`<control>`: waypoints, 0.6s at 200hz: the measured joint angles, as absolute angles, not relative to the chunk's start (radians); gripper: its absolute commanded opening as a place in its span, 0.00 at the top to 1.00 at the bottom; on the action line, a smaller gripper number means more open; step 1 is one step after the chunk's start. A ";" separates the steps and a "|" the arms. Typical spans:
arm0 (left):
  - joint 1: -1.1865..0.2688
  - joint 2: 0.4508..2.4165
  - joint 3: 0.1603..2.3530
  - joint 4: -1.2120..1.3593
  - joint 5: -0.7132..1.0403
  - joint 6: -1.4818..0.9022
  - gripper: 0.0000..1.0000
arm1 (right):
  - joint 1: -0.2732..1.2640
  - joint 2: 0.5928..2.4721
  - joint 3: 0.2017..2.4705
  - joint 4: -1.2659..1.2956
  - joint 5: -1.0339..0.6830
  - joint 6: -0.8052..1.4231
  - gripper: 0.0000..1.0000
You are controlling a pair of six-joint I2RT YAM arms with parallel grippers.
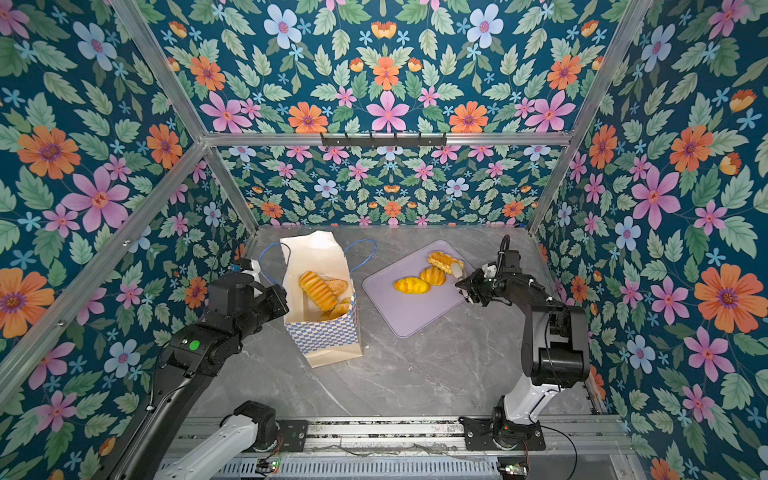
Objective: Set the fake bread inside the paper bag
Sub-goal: 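Close the tongs around the flaky pastry with the right gripper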
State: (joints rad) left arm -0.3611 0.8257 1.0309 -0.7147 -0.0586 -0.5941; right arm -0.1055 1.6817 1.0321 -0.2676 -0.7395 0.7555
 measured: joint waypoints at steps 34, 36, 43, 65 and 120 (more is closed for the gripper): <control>-0.361 0.825 1.031 -0.715 -0.059 -0.594 0.97 | -0.106 1.610 1.020 -0.282 -0.721 0.756 0.78; -0.361 0.824 1.031 -0.715 -0.059 -0.594 0.97 | -0.106 1.607 1.019 -0.282 -0.720 0.756 0.78; -0.361 0.824 1.031 -0.715 -0.059 -0.594 0.97 | -0.106 1.596 1.018 -0.282 -0.717 0.756 0.78; -0.361 0.822 1.031 -0.715 -0.059 -0.594 0.97 | -0.106 1.563 1.016 -0.299 -0.701 0.755 0.78; -0.361 0.819 1.031 -0.715 -0.058 -0.594 0.97 | -0.106 1.489 1.008 -0.344 -0.696 0.739 0.78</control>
State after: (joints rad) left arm -0.3611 0.8192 1.0309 -0.7151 -0.0582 -0.5941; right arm -0.1059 1.4887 1.0084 -0.3443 -0.6956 0.7395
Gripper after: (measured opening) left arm 0.050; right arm 0.266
